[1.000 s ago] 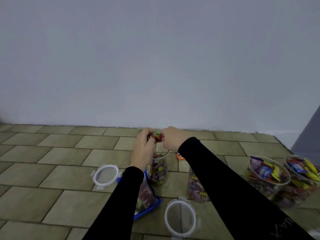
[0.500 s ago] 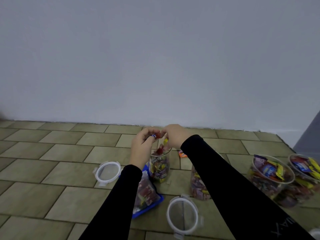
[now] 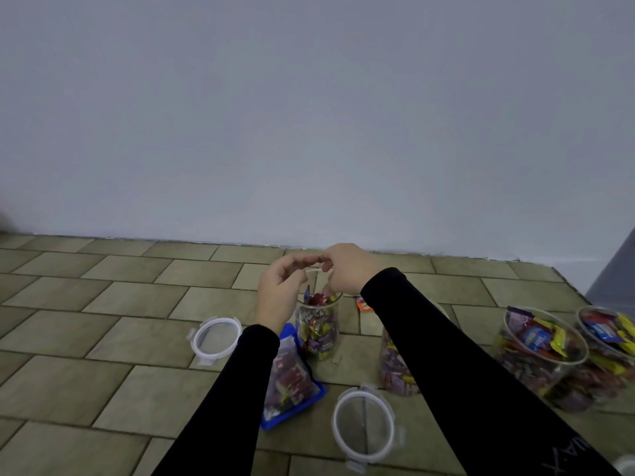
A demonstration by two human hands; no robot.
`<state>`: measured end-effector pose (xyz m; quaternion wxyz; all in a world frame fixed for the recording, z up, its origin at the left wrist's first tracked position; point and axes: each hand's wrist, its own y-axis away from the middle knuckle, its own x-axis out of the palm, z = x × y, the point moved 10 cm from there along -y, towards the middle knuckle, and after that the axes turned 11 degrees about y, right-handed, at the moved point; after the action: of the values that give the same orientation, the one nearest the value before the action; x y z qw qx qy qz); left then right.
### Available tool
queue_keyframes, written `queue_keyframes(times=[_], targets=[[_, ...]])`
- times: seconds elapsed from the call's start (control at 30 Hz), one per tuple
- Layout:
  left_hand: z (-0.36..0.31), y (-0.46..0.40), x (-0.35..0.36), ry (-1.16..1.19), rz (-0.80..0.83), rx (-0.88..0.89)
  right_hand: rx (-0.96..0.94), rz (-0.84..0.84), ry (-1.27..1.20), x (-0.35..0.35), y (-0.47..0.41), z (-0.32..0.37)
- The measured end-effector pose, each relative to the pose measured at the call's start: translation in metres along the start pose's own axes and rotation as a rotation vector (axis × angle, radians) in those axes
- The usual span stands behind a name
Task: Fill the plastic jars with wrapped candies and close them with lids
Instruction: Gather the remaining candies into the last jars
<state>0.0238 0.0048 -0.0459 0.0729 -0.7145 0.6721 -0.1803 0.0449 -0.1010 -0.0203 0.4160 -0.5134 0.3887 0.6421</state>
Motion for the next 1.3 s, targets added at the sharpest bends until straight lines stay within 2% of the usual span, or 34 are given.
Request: queue_keyframes(times=[0.17, 0.27, 0.37, 0.53, 0.6, 0.77, 0.9, 1.03, 1.13, 1.3], targets=[[-0.004, 0.013, -0.005, -0.107, -0.033, 0.135, -0.04, -0.069, -0.225, -0.01, 0.004, -0.002], [0.014, 0.022, -0.002, -0.204, 0.0, 0.072, -0.021, -0.163, -0.283, -0.026, 0.004, -0.013], [0.027, 0.028, 0.002, -0.2, -0.022, -0.004, 0.041, -0.258, -0.329, -0.041, 0.003, -0.038], [0.033, 0.026, 0.007, -0.177, -0.044, -0.006, 0.228, -0.31, -0.299, -0.038, -0.001, -0.097], [0.038, 0.027, 0.011, -0.166, -0.03, -0.026, 0.308, -0.28, -0.257, -0.029, -0.001, -0.12], [0.046, 0.028, 0.015, -0.136, -0.07, -0.04, 0.48, -0.082, -0.113, 0.009, -0.002, -0.172], [0.047, 0.022, 0.027, -0.148, -0.064, -0.004, 0.547, 0.041, -0.012, 0.033, -0.002, -0.202], [0.054, 0.015, 0.026, -0.103, -0.136, 0.02, 0.6, 0.124, 0.019, 0.064, 0.0, -0.224], [0.058, 0.009, 0.028, -0.132, -0.142, 0.021, 0.609, 0.159, -0.03, 0.09, -0.002, -0.237], [0.064, 0.001, 0.03, -0.154, -0.148, 0.028, 0.535, 0.109, -0.115, 0.12, -0.017, -0.24]])
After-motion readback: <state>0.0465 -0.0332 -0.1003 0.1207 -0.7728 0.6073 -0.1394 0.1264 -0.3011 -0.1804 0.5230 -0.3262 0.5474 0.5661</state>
